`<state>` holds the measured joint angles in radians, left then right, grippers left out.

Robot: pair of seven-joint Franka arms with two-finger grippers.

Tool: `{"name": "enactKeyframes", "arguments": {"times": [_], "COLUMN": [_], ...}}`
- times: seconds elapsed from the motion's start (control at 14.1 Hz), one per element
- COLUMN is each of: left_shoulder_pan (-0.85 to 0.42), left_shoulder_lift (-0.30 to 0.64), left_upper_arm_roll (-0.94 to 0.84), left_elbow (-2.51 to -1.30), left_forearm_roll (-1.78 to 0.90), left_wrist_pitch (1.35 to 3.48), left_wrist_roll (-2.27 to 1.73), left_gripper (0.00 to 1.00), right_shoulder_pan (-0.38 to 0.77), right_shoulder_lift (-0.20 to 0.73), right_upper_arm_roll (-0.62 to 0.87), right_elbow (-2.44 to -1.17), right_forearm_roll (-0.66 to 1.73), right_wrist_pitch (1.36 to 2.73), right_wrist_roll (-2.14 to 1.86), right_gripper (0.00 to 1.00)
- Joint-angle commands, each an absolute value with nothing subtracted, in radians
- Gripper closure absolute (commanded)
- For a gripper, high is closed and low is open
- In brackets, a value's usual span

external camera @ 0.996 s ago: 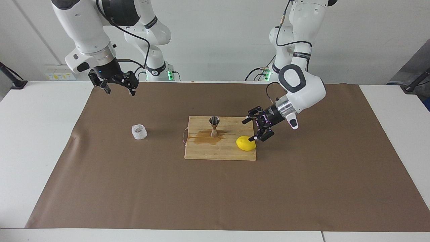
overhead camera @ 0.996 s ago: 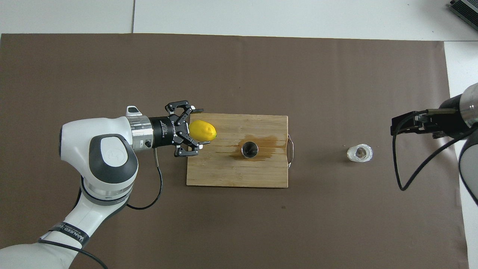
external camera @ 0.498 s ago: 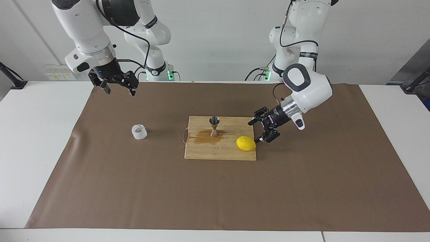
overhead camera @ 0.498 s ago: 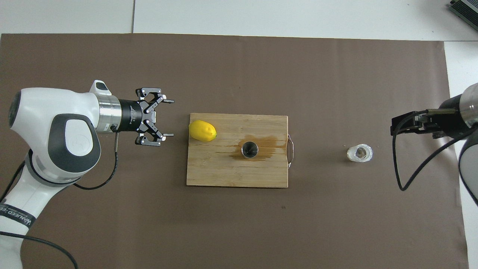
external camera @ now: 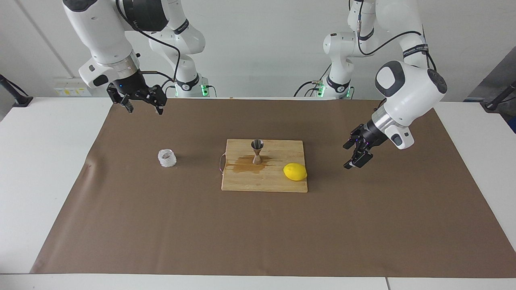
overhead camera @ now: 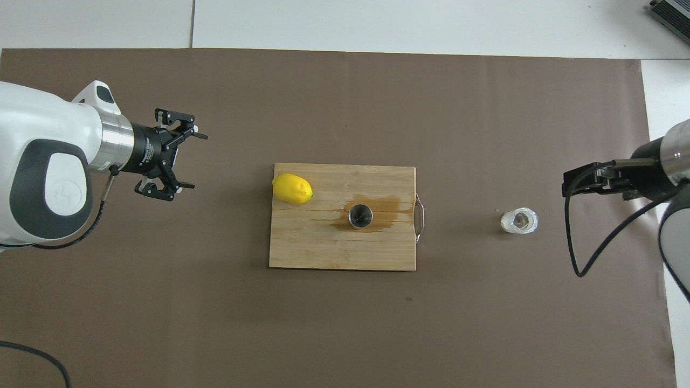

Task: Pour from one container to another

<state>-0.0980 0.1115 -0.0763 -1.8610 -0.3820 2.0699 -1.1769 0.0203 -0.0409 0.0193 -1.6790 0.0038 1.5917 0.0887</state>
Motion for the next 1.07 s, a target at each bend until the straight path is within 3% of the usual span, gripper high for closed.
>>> {"name": "enactKeyframes", "arguments": {"times": [0.0,0.64,1.0], "left_shoulder_pan": [-0.094,-0.083,-0.058], "left_shoulder_lift": [0.091,0.006,0.0], "left_upper_arm_roll": [-0.081,-0.074,-0.058], "left_elbow": [-1.835,-1.835,-1.734], "left_forearm_roll": [-0.251,-0.023,0.023], "left_wrist_pitch": [2.028,1.999,1.887], "left_wrist_roll": [-1.135,-0.818,-0.426], "left_gripper": [0.0,0.0,0.0], "right_shoulder_pan": [0.006,-0.057,-0.107], "right_shoulder_lift": [-0.084,-0.123,-0.123], "right_upper_arm_roll": [0.025,0.015,0.015], "right_elbow": [-1.753,-1.917,-2.046], "right_forearm_roll": [0.005,0.05,0.127], "right_wrist_pitch": [1.64,1.744,1.871], "right_wrist_roll": [-0.016,-0.538,-0.854], "right_gripper": [0.0,0.0,0.0]}}
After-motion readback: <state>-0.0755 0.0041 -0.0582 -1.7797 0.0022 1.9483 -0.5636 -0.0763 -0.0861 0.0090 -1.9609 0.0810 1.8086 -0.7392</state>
